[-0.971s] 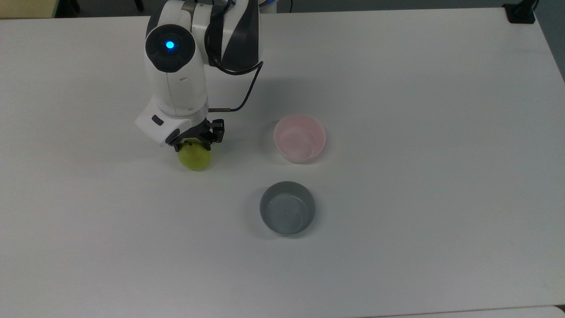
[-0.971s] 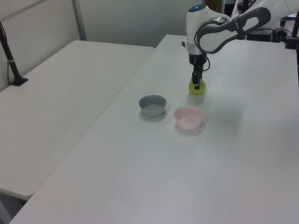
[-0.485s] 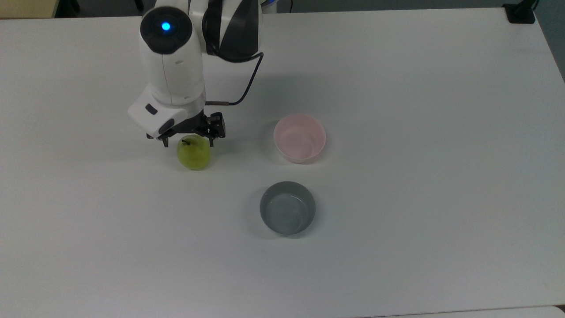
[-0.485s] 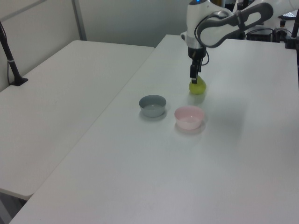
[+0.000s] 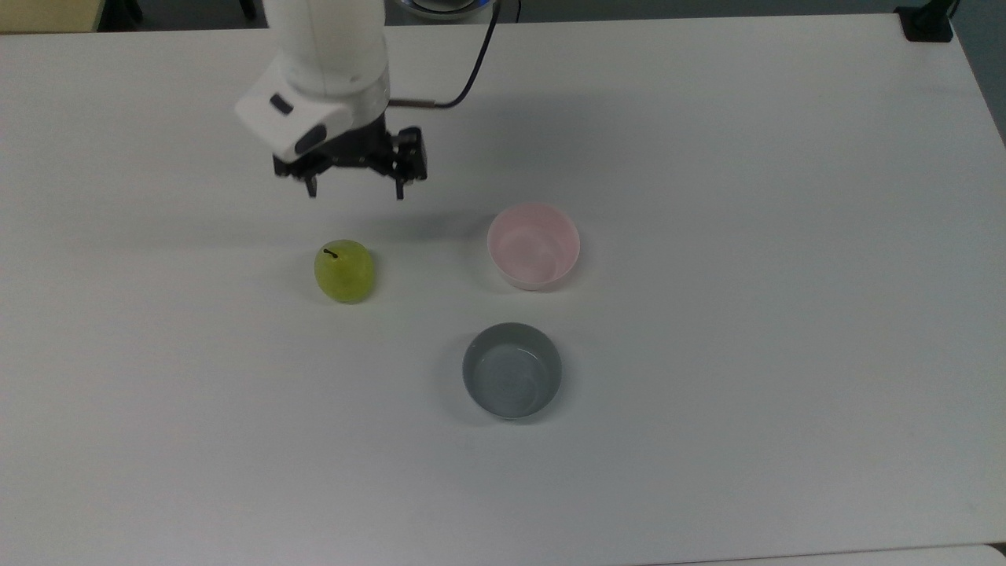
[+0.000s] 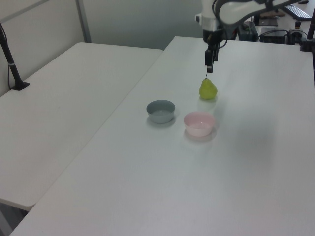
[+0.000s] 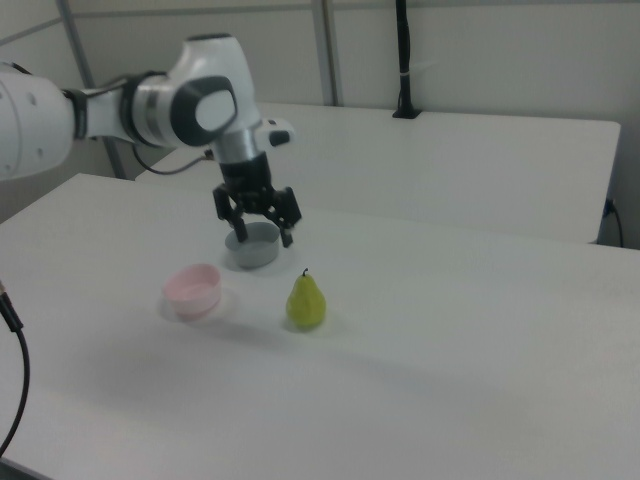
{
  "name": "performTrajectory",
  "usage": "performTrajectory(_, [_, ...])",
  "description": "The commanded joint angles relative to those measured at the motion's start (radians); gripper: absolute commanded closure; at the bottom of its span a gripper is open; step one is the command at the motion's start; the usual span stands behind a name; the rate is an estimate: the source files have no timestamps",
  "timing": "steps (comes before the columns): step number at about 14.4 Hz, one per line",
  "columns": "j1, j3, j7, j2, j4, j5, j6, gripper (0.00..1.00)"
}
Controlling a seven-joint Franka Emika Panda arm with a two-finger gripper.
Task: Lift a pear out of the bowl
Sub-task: 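Open the gripper to release the pear and raise it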
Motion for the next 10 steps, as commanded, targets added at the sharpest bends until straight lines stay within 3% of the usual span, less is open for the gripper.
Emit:
performTrajectory(1, [0.049, -0.001, 0.116, -0.141, -0.033, -0.014, -0.133, 0.0])
performTrajectory(4, [0.049, 0.001, 0.122, -0.214, -0.039, -0.002, -0.2, 0.0])
performTrajectory(10, [0.042, 0.001, 0.148, -0.231, -0.036, -0.003, -0.238, 0.0])
